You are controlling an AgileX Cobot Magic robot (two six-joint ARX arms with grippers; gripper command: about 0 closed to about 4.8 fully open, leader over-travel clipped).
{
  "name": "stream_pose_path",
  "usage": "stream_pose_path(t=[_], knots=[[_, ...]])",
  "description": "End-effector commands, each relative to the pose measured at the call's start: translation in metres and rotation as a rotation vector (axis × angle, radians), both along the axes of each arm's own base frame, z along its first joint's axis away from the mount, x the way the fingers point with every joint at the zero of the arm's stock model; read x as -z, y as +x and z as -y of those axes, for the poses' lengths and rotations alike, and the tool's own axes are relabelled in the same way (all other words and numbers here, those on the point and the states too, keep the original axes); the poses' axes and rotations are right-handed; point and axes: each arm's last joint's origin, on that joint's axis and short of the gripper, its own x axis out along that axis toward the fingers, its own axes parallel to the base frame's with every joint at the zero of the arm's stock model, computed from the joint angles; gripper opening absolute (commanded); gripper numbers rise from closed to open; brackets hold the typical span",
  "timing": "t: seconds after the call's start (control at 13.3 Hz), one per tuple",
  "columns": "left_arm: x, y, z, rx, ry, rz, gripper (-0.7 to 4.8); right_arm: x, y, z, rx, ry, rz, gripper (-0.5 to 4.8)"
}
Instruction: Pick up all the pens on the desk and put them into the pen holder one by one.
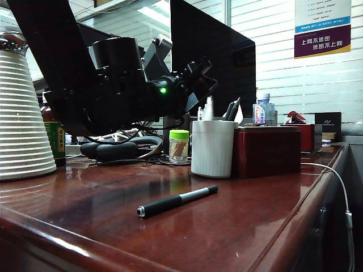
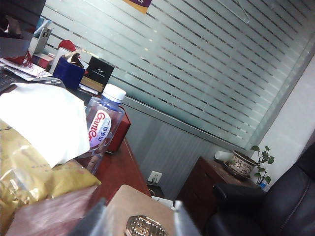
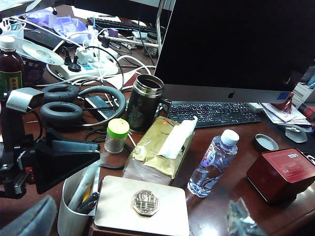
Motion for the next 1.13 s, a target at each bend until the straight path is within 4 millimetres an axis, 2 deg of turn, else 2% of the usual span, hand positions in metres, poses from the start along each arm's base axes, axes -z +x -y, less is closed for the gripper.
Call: stream_pose_path(t=[0.08, 0.15, 0.23, 0.3, 0.45, 0.53, 0.68, 0.83, 0.98, 1.13], knots=[[-0.031, -0.008, -0.003, 0.068, -0.047, 0.157, 2.15, -0.003, -0.001, 0.000, -0.001, 0.010, 0.014, 4.70], [-0.050, -0.012, -0.006, 0.159, -0.042, 0.194, 2.15, -0.003, -0.001, 0.000, -0.001, 0.009, 0.013, 4.71], [-0.082, -0.022, -0.010, 0.279, 0.002, 0.133, 2.15, -0.003, -0.001, 0.000, -0.002, 0.010, 0.013, 4.71], [-0.118, -0.042, -0.021, 0.340, 0.196, 0.025, 2.16, -0.001, -0.001, -0.001, -0.066, 0.010, -0.006, 4.71], [-0.145, -0.071, -0.040, 0.313, 0.396, -0.029, 2.21, 0.013, 0.006, -0.009, -0.240, -0.032, -0.107, 4.70], [-0.158, -0.098, -0.061, 0.238, 0.519, -0.160, 2.52, 0.025, 0.020, -0.018, -0.316, -0.055, -0.168, 4.68], [-0.160, -0.130, -0.087, 0.143, 0.704, -0.346, 2.53, 0.044, 0.050, -0.031, -0.352, -0.067, -0.252, 4.68], [-0.149, -0.155, -0.107, 0.098, 0.910, -0.532, 2.52, 0.069, 0.070, -0.050, -0.416, -0.097, -0.359, 4.67], [-0.137, -0.166, -0.118, 0.048, 1.072, -0.678, 2.52, 0.093, 0.075, -0.073, -0.521, -0.248, -0.396, 4.66], [-0.132, -0.171, -0.124, 0.025, 1.157, -0.735, 2.52, 0.114, 0.069, -0.103, -0.572, -0.526, -0.411, 4.08]])
